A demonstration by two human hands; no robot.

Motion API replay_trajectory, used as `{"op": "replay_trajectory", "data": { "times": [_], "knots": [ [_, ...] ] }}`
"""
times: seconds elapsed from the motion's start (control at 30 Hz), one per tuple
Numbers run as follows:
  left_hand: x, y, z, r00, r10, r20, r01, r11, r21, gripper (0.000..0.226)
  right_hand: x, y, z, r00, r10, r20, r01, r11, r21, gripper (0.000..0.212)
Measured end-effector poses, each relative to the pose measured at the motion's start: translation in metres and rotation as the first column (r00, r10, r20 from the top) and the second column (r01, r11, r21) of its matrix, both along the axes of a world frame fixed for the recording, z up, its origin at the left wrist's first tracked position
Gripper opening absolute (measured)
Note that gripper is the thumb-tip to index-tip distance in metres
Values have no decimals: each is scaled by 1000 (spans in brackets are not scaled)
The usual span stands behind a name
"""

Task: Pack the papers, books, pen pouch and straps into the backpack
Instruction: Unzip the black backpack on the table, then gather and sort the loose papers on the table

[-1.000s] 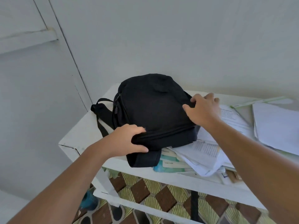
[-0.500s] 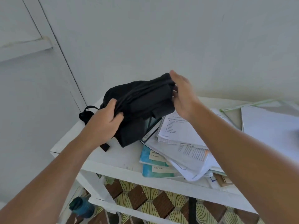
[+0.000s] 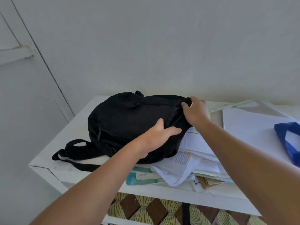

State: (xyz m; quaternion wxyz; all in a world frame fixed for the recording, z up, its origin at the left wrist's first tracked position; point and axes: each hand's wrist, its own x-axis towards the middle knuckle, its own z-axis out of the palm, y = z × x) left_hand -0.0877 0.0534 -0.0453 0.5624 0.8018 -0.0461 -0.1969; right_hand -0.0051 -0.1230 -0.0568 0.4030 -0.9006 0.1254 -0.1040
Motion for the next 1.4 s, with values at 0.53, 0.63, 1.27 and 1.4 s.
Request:
{"op": "replay_trajectory", "data": {
  "times": [0.53,0.63,1.27,1.4],
  "knots": [
    [97,167,-6,651,756,70,-747,654,-120,30,8,134,7,897,401,-185,-322,881,347,27],
    [112,227,-10,559,807,188,-826,561,51,34,9,145,-2,872,448,-195,-393,880,266,36],
    [111,120,52,570,-74,819,-700,478,530,25,8,87,30,984,-80,160,3,901,433,7],
    [94,-1,47,581,-174,795,-585,591,556,19,-21,2,17,989,-98,113,44,912,407,11]
  ]
}}
